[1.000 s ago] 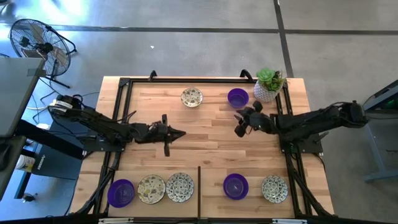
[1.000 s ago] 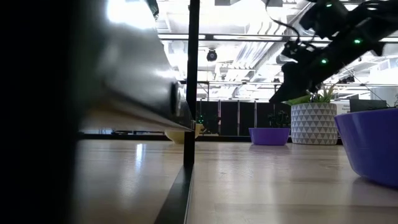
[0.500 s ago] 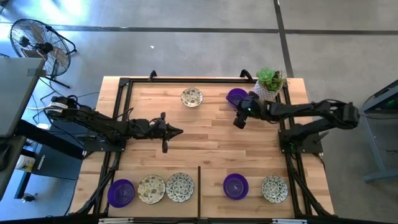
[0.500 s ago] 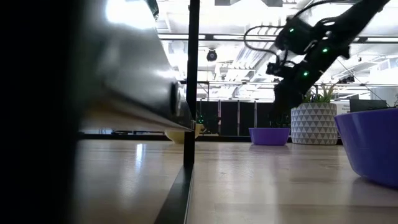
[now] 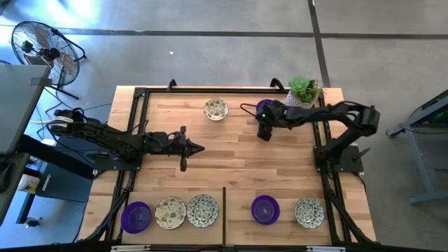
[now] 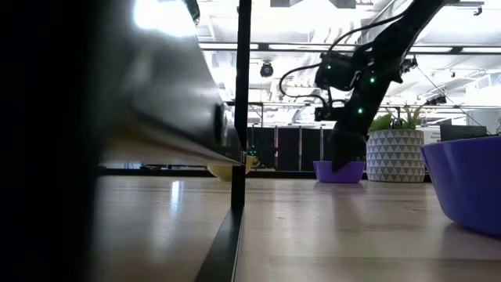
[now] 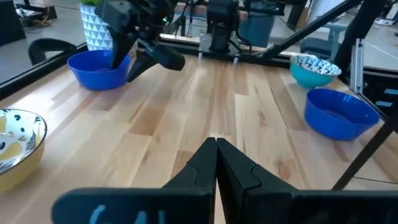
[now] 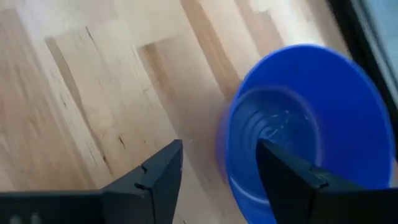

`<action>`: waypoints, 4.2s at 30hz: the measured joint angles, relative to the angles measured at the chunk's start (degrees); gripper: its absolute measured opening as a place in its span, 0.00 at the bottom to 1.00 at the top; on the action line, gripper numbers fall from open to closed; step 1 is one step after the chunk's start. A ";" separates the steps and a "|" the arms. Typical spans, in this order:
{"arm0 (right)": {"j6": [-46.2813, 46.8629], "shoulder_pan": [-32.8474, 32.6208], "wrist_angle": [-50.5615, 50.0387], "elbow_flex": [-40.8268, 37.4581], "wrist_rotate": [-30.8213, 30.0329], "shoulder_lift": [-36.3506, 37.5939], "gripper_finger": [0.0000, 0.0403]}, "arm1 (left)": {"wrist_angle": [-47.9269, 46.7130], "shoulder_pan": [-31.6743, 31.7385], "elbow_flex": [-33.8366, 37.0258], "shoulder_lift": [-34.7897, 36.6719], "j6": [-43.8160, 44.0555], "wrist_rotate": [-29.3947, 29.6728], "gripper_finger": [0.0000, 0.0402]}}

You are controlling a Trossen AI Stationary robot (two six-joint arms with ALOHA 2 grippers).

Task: Pick & Place Mini bowls
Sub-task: Stack the top violet bowl on top of the other violet bowl on the shelf

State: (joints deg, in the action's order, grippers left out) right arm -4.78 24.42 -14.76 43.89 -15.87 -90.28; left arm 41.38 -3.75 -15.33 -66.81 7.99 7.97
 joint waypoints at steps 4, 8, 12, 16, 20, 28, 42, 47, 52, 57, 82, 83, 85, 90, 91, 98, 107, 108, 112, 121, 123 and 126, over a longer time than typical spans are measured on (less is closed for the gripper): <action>-0.29 0.33 0.07 0.33 0.25 -1.90 0.41 | 0.00 0.00 0.00 0.00 0.26 -0.08 0.00; -0.44 0.48 -0.11 0.31 0.13 -2.82 0.26 | -0.87 0.00 0.00 0.00 1.31 -0.11 0.00; -1.51 0.12 1.06 0.31 2.01 -1.88 0.07 | -1.67 0.00 0.00 0.00 1.50 -0.11 0.00; -1.96 -1.31 1.59 0.31 4.50 -0.05 0.03 | -3.02 0.00 0.00 0.00 3.17 -0.09 0.00; -1.47 -3.92 3.34 0.31 10.82 1.54 0.05 | -4.16 0.00 0.00 0.09 2.92 0.11 0.00; -1.36 -13.63 6.36 3.87 14.46 1.01 0.02 | -5.17 0.00 -0.02 1.62 2.82 0.90 0.00; 12.21 -11.97 -10.89 11.65 -0.69 2.56 0.24 | -5.87 0.00 -0.02 1.77 2.98 0.27 0.00; 12.44 -8.91 -9.91 9.30 1.76 2.65 0.36 | -5.88 0.00 -0.02 1.77 3.29 0.11 0.00; 15.49 -6.32 -9.84 7.59 0.99 2.65 0.44 | -5.88 0.00 -0.02 1.77 3.43 0.11 0.00; 19.24 -1.65 -8.72 6.80 2.43 2.65 0.46 | -5.73 0.00 -0.02 1.77 3.89 -0.22 0.00; 28.23 4.87 7.17 -6.17 21.89 1.55 0.23 | -5.94 0.00 -0.02 1.77 4.27 -1.90 0.00; 28.68 4.87 7.67 -6.50 22.47 1.55 0.21 | -5.94 0.00 -0.02 1.77 4.26 -1.90 0.00; 28.97 4.87 7.63 -6.44 22.82 1.55 0.17 | -5.90 0.00 -0.02 1.77 4.13 -1.92 0.00; 28.86 3.04 7.19 -2.60 23.51 1.55 0.03 | -5.94 0.00 -0.02 1.77 3.55 -1.54 0.00; 29.00 2.36 7.10 -1.38 23.45 1.55 0.02 | -5.94 0.00 -0.02 1.77 3.11 -0.95 0.00; 29.71 -4.58 6.89 5.99 18.29 1.34 0.02 | -9.61 0.00 -0.02 4.03 2.60 -0.59 0.00; 30.71 -10.65 6.88 16.02 15.21 -9.11 0.01 | -14.16 -0.02 0.00 6.97 1.39 -0.30 0.00; 29.98 -11.11 6.94 17.72 15.73 -10.99 0.01 | -14.64 -0.02 0.00 7.15 0.90 -0.12 0.00; 27.91 -12.26 6.91 24.57 17.94 -17.54 0.01 | -14.54 -0.02 0.00 7.50 -0.22 -0.07 0.00; 26.36 -13.27 3.91 34.04 17.46 -26.01 0.01 | -15.98 -0.02 0.00 7.50 -0.22 0.13 0.00; 26.36 -13.52 3.91 35.23 16.91 -27.18 0.01 | -16.32 -0.02 0.00 7.48 -0.22 0.15 0.00; 26.16 -13.83 3.96 36.21 16.42 -28.27 0.02 | -16.29 -0.04 0.00 7.48 -0.21 0.15 0.00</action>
State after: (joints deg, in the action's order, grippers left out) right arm 21.39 10.59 -10.80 80.10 0.56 -118.55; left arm 25.09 -3.79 -15.33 -59.33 7.78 8.12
